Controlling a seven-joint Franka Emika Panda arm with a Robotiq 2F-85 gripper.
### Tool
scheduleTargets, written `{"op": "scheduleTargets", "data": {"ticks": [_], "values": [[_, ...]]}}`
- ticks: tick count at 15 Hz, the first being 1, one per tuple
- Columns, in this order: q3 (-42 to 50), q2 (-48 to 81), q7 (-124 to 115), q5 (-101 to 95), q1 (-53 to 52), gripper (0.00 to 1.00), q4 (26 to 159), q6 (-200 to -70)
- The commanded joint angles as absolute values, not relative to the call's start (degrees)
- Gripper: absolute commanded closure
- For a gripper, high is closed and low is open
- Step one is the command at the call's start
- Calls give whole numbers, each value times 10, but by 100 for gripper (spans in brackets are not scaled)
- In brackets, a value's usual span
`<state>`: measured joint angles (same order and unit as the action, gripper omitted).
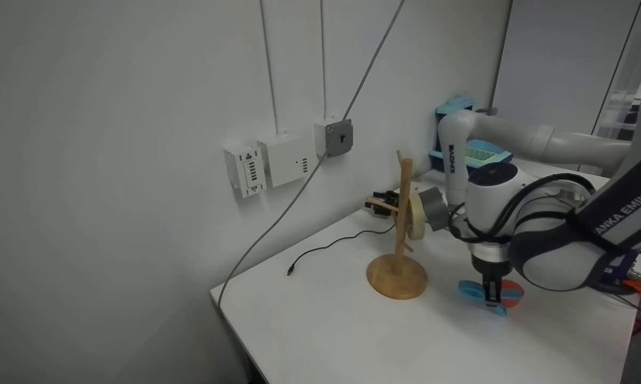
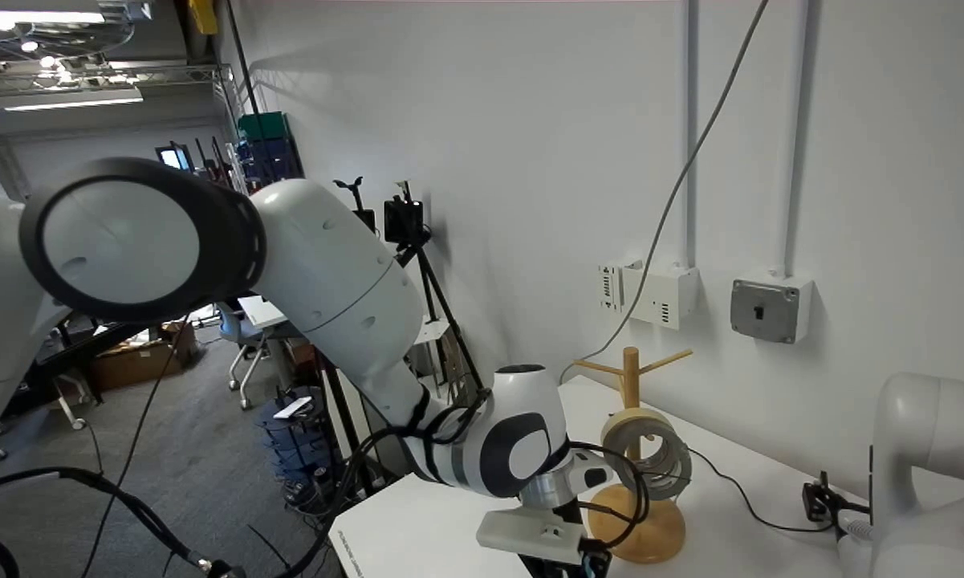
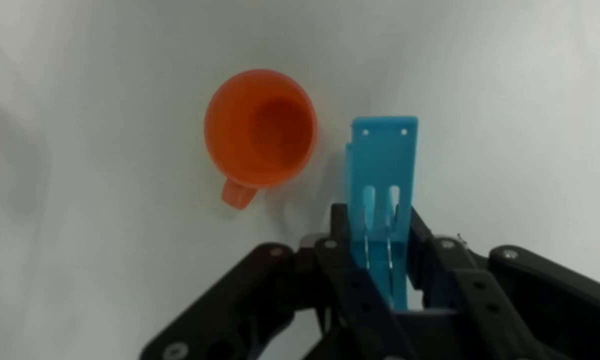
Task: Put the blue peg on the table
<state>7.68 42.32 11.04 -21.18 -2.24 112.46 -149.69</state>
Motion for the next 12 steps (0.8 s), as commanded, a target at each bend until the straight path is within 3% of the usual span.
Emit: {"op": "scheduleTargets", "data": {"ticks": [1, 3, 5, 10, 12], "values": [[88, 439, 89, -231, -36, 93, 1109, -1507], [88, 440, 88, -229, -37, 45, 1108, -1505], [88, 439, 83, -227, -39, 42, 1107, -1504], [88, 436, 75, -223, -37, 3, 1103, -1501], [85, 434, 72, -218, -35, 0, 1103, -1500]]}}
